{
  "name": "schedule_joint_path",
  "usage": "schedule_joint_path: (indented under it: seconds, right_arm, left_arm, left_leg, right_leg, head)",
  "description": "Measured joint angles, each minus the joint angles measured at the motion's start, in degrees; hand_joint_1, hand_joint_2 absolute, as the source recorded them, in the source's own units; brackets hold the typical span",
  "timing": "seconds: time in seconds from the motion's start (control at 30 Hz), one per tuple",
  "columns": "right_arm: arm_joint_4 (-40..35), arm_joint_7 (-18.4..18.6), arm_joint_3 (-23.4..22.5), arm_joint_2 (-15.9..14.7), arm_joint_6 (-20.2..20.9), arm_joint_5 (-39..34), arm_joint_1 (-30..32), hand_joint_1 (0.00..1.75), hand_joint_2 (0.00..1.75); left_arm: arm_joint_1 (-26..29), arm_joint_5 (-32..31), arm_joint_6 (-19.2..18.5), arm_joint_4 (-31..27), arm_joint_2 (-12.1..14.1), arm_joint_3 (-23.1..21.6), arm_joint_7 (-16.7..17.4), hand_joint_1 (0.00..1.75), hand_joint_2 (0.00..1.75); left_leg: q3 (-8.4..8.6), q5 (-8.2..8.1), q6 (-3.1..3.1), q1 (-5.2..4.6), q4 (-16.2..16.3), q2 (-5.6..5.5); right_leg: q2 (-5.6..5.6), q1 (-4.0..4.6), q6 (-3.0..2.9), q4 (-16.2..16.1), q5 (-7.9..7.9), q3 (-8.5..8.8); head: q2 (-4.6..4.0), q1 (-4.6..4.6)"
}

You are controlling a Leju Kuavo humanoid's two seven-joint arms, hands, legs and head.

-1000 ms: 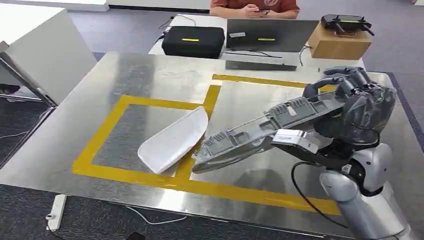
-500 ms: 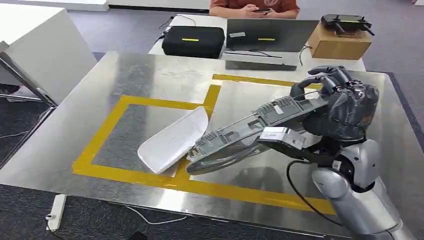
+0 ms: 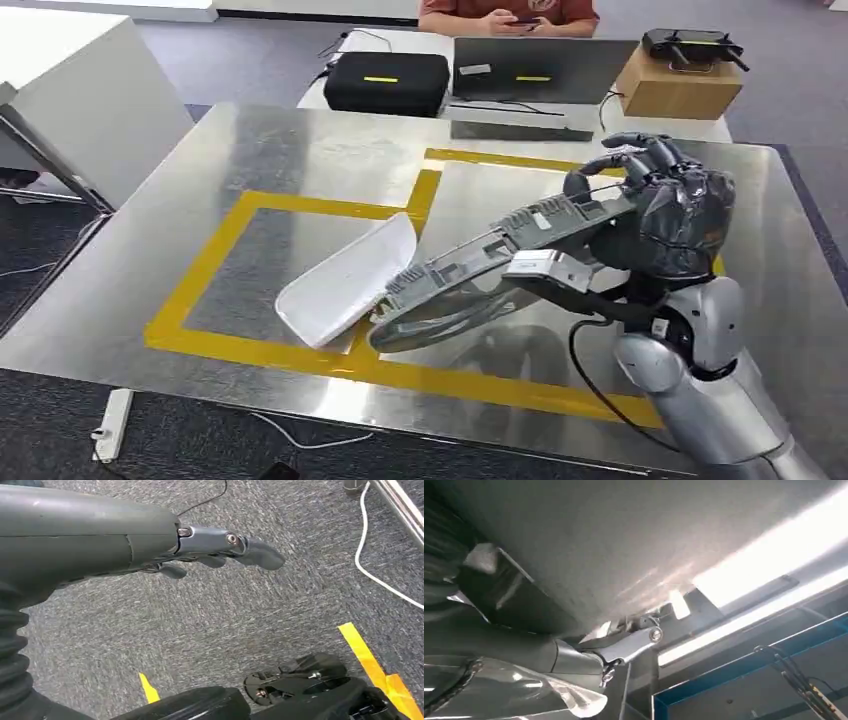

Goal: Take the parts from the cabinet and place them on the table.

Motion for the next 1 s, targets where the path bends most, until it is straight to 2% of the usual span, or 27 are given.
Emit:
schedule_joint_path:
  seconds: [0.1, 0.13, 0.33, 1.0]
  right_arm:
    - [0.26, 0.07, 0.00, 0.09, -0.02, 0.09, 0.01, 0.00, 0.00]
    - [0.33, 0.07, 0.00, 0.09, -0.02, 0.26, 0.00, 0.00, 0.00]
    - [0.52, 0.44, 0.00, 0.09, -0.02, 0.79, 0.04, 0.00, 0.00]
    - [0.68, 1.05, -0.42, 0.09, 1.20, 1.40, -0.65, 0.00, 0.00]
  left_arm:
    - [0.00, 0.00, -0.07, 0.02, 0.04, -0.02, 0.00, 0.00, 1.75]
    - [0.00, 0.02, -0.04, 0.02, 0.06, -0.04, 0.00, 0.00, 0.00]
    - [0.30, 0.04, 0.63, 0.15, 0.17, -0.15, 1.01, 0.00, 0.00]
    - [0.38, 0.52, 0.96, 0.44, 0.24, -0.59, 0.44, 0.00, 0.00]
  left_leg:
    - [0.00, 0.00, 0.00, 0.00, 0.00, 0.00]
    - [0.00, 0.00, 0.00, 0.00, 0.00, 0.00]
    - [-0.02, 0.00, 0.00, 0.00, 0.00, 0.00]
    - [-0.04, 0.01, -0.01, 0.00, 0.00, 0.00]
  right_leg:
    - [0.00, 0.00, 0.00, 0.00, 0.00, 0.00]
    - [0.00, 0.00, 0.00, 0.00, 0.00, 0.00]
    - [0.00, 0.00, 0.00, 0.00, 0.00, -0.03]
    - [0.01, 0.00, -0.01, 0.00, 0.01, -0.06]
  head:
    - [0.00, 0.02]
    - [0.00, 0.00]
    - [0.00, 0.02]
    - [0.00, 0.02]
